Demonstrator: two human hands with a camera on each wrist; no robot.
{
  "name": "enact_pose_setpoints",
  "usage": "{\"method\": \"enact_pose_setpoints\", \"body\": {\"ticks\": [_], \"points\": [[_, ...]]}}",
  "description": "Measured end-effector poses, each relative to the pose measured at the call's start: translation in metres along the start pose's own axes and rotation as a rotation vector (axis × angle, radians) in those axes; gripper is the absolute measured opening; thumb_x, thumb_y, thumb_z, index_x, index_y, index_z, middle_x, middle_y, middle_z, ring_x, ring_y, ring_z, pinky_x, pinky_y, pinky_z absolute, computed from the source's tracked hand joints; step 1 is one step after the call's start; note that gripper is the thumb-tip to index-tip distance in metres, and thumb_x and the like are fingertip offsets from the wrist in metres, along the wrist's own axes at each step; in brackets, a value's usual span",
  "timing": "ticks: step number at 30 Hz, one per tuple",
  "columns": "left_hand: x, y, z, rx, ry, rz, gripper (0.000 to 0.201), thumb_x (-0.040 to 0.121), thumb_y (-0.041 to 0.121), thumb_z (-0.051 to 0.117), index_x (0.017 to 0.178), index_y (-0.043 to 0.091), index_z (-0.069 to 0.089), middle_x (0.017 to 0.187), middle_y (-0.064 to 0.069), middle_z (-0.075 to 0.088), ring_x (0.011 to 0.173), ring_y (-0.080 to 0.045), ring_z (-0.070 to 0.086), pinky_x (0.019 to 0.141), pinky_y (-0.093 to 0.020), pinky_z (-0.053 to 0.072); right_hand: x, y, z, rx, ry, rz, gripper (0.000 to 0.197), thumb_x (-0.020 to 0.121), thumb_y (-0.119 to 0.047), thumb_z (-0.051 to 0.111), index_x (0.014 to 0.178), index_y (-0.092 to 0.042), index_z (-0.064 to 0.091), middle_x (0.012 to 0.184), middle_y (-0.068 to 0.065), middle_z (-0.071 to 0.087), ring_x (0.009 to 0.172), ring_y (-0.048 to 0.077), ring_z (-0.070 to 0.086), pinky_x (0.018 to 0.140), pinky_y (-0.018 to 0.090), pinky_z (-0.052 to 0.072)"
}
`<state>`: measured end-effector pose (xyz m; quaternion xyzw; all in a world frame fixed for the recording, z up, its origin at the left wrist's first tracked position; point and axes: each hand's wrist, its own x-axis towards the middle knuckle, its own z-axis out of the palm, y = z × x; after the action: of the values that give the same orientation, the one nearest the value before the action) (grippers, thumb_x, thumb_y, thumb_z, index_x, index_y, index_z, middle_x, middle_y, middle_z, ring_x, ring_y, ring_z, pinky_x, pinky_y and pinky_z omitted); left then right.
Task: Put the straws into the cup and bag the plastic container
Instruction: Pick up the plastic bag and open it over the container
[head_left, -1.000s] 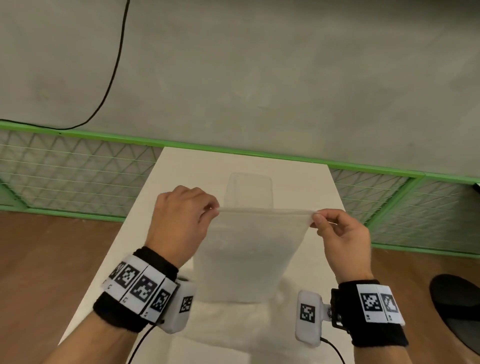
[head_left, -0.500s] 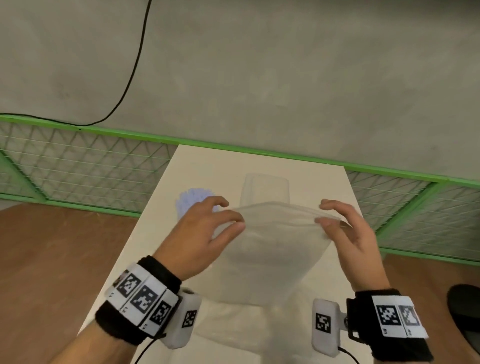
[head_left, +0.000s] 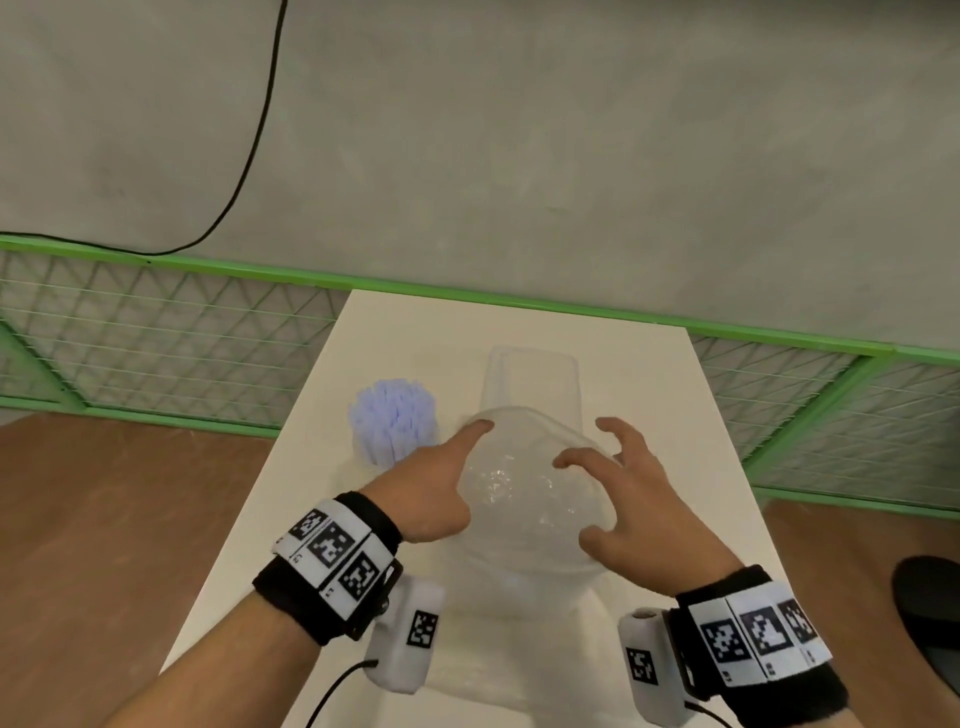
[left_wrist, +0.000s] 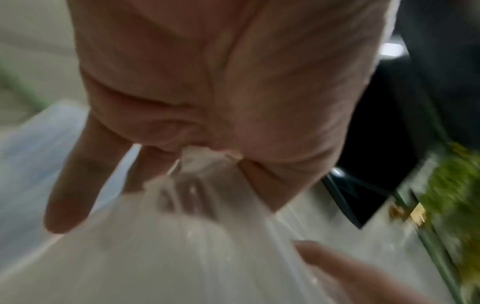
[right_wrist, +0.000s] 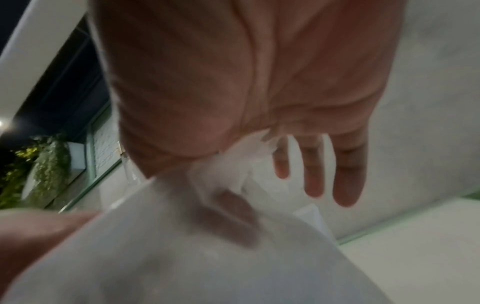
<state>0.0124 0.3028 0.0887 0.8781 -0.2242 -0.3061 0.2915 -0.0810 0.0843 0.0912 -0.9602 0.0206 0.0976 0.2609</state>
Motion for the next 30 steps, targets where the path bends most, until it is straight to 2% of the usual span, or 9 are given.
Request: {"method": "enact_pose_setpoints", "body": {"ticks": [2,4,7,13,16,19,22,26,30], "points": [[0.004,-0.005,0.004,-0.142,-0.022,-0.003,0.093,0.069,0.004,0.051,0.144,0.047,0.018,0.108,-0.011,0.066,0.084,-0.034,0.065,0.068,-0.043,0.056,0.001,0.001,0.000,0.107,-0.057,-0.024,0.079,0.076,-0.010,0.060,0.139,-0.051,0.035,0.153,-0.013,0.021,0.138,0.012,0.032,0.101,0.013,0.029],[0.010,-0.010,0.010,-0.321,-0.007,-0.019,0.086,0.064,0.013,0.051,0.140,0.046,0.029,0.113,-0.010,0.068,0.081,-0.028,0.063,0.065,-0.041,0.051,0.006,0.005,0.003,0.239,-0.066,-0.007,0.081,0.078,-0.008,0.057,0.141,-0.052,0.033,0.137,-0.017,0.048,0.117,0.010,0.056,0.087,0.005,0.040],[0.018,-0.011,0.016,-0.446,0.023,-0.041,0.062,0.075,0.029,0.066,0.131,0.040,0.044,0.101,-0.009,0.072,0.076,-0.019,0.061,0.062,-0.034,0.049,0.019,0.011,0.012,0.409,0.000,0.060,0.067,0.075,-0.021,0.057,0.133,-0.051,0.043,0.112,-0.021,0.066,0.102,0.011,0.062,0.089,0.021,0.048],[0.029,-0.020,0.021,-0.407,0.051,-0.034,0.031,0.083,0.003,0.049,0.095,0.030,0.058,0.076,-0.009,0.062,0.066,-0.022,0.056,0.052,-0.030,0.048,0.044,0.028,0.027,0.676,0.017,0.165,0.025,0.094,-0.026,0.062,0.118,-0.030,0.067,0.084,-0.008,0.071,0.090,0.007,0.065,0.092,0.024,0.045],[0.036,-0.031,0.020,-0.308,0.018,-0.076,0.039,0.084,0.001,0.037,0.083,0.030,0.062,0.075,-0.010,0.056,0.064,-0.023,0.053,0.052,-0.032,0.050,0.049,0.036,0.036,0.751,-0.021,0.239,0.011,0.092,-0.022,0.066,0.092,-0.020,0.077,0.091,-0.004,0.073,0.088,0.012,0.067,0.089,0.026,0.049],[0.043,-0.035,0.023,-0.243,-0.061,-0.157,0.042,0.085,-0.001,0.033,0.088,0.026,0.065,0.079,-0.004,0.058,0.060,-0.021,0.056,0.049,-0.027,0.050,0.051,0.043,0.041,0.755,-0.114,0.311,0.030,0.070,-0.027,0.070,0.092,-0.009,0.079,0.097,0.013,0.076,0.093,0.026,0.071,0.093,0.040,0.054],[0.044,-0.032,0.028,-0.201,-0.132,-0.217,0.040,0.090,0.002,0.033,0.099,0.026,0.064,0.097,-0.005,0.061,0.071,-0.020,0.063,0.042,-0.023,0.049,0.053,0.051,0.039,0.700,-0.206,0.325,0.022,0.075,-0.021,0.070,0.090,-0.007,0.080,0.094,0.014,0.076,0.096,0.032,0.071,0.094,0.047,0.054],[0.042,-0.029,0.022,-0.178,-0.191,-0.226,0.043,0.096,0.007,0.031,0.116,0.030,0.061,0.132,-0.002,0.051,0.110,-0.031,0.059,0.064,-0.036,0.057,0.049,0.054,0.031,0.500,-0.071,0.183,0.019,0.092,-0.018,0.064,0.086,-0.028,0.079,0.102,-0.010,0.067,0.101,0.014,0.065,0.097,0.027,0.048],[0.035,-0.034,0.016,-0.388,-0.234,-0.158,0.039,0.089,-0.005,0.032,0.104,0.027,0.047,0.106,-0.012,0.049,0.080,-0.033,0.060,0.052,-0.043,0.058,0.016,0.049,0.013,0.689,-0.073,-0.070,0.042,0.079,-0.017,0.049,0.115,-0.022,0.070,0.125,-0.008,0.059,0.099,-0.005,0.053,0.081,0.007,0.039]]}}
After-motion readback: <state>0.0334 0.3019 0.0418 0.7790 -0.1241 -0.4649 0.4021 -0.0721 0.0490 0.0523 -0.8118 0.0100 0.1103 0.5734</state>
